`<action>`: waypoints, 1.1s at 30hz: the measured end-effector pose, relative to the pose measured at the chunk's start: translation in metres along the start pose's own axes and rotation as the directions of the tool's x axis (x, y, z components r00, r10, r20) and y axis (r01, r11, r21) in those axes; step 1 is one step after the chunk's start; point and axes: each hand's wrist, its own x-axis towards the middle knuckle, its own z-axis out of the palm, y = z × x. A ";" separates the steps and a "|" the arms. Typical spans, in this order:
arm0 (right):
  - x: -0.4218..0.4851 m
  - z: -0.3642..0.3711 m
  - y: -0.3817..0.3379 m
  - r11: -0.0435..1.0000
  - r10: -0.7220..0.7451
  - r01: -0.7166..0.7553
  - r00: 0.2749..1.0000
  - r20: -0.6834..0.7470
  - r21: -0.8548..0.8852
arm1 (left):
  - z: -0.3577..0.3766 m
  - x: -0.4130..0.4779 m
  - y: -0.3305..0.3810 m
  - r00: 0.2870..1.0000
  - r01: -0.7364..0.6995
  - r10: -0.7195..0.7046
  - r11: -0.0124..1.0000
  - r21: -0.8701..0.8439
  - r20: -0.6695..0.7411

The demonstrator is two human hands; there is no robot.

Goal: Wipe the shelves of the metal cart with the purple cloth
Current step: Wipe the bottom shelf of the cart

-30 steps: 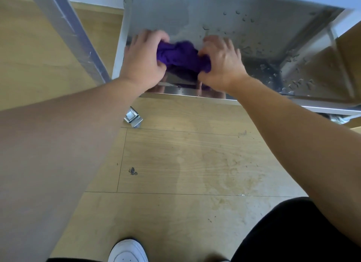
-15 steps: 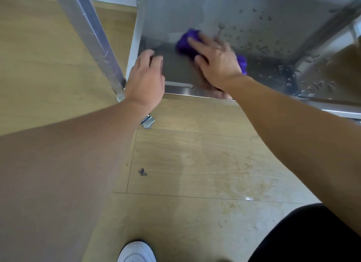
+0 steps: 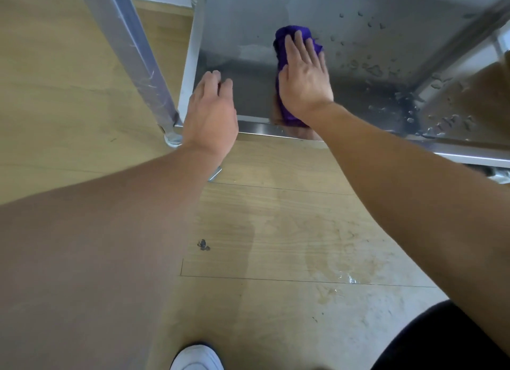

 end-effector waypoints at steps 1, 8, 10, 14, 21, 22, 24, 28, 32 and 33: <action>0.006 0.004 -0.014 0.999 0.010 -0.011 1.000 0.029 0.038 | -0.001 -0.001 0.002 1.000 0.006 -0.006 1.000 -0.003 0.010; -0.009 0.004 -0.024 0.920 -0.389 0.383 0.918 0.081 0.078 | -0.010 -0.004 0.003 0.997 0.067 -0.069 0.997 -0.050 -0.033; -0.003 -0.003 0.013 0.979 -0.191 0.189 0.981 0.022 0.072 | -0.010 -0.005 0.004 0.998 0.059 -0.059 0.998 -0.032 -0.022; -0.002 -0.005 0.010 0.986 0.160 -0.161 0.987 -0.016 -0.047 | -0.006 -0.004 0.010 0.997 0.073 -0.074 0.997 -0.012 -0.029; -0.020 0.007 -0.045 0.919 -0.391 0.379 0.910 0.140 0.107 | -0.011 -0.004 0.005 0.994 0.087 -0.090 0.995 -0.051 -0.055; -0.018 0.004 -0.034 0.928 -0.369 0.358 0.920 0.135 0.100 | -0.012 -0.007 0.002 0.995 0.086 -0.087 0.996 -0.029 -0.047; -0.017 0.002 -0.016 0.978 -0.206 0.200 0.974 0.098 0.067 | -0.016 -0.013 -0.002 0.992 0.121 -0.120 0.993 0.012 -0.035; -0.034 0.011 -0.050 0.988 -0.139 0.143 0.988 0.068 -0.055 | -0.025 -0.017 -0.001 0.986 0.164 -0.165 0.985 -0.046 -0.023; -0.049 0.013 -0.069 0.874 -0.486 0.478 0.863 0.140 0.088 | -0.032 -0.011 0.000 0.963 0.257 -0.266 0.953 -0.158 -0.040; -0.046 0.009 -0.064 0.868 -0.495 0.481 0.856 0.147 0.120 | -0.032 -0.011 0.001 0.963 0.256 -0.266 0.955 -0.149 -0.047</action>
